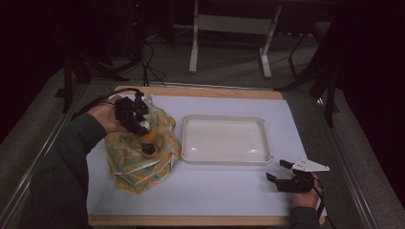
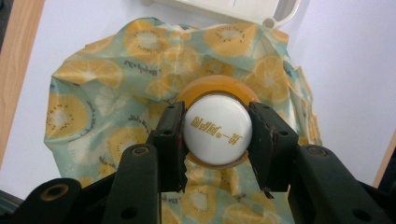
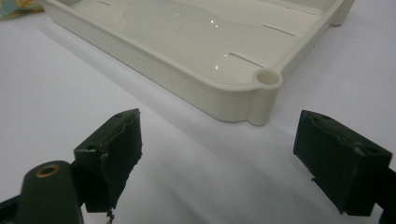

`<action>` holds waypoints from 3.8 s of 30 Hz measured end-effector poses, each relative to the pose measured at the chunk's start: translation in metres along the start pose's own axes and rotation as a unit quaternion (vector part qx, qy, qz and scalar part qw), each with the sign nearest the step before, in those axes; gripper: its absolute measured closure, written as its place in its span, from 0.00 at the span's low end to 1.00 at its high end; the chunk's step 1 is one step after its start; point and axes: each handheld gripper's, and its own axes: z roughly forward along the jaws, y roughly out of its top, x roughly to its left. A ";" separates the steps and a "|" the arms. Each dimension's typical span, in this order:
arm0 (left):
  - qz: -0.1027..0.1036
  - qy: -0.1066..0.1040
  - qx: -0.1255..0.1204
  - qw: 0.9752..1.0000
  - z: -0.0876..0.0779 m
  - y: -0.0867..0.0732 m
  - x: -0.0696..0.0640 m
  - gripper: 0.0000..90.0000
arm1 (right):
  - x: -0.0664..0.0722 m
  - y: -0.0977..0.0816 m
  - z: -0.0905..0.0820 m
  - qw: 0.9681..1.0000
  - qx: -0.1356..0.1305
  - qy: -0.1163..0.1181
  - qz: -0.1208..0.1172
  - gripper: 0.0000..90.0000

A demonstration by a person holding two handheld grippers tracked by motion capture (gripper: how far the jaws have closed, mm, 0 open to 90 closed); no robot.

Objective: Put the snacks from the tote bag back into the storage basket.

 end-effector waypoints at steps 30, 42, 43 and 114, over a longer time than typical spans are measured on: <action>0.016 0.012 -0.016 1.000 -0.039 0.012 0.000 0.66 | 0.000 0.000 0.000 1.000 -0.001 0.000 0.000 0.17; 0.023 0.005 -0.018 1.000 -0.050 0.021 -0.002 0.66 | 0.000 0.000 0.000 1.000 -0.001 0.000 -0.001 0.17; 0.024 0.005 -0.020 0.999 -0.051 0.022 -0.002 0.66 | 0.000 0.000 0.000 1.000 0.000 0.000 0.000 0.17; 0.080 -0.007 -0.026 0.996 -0.039 0.097 -0.014 0.65 | 0.000 0.000 -0.001 1.000 -0.003 0.002 -0.001 0.17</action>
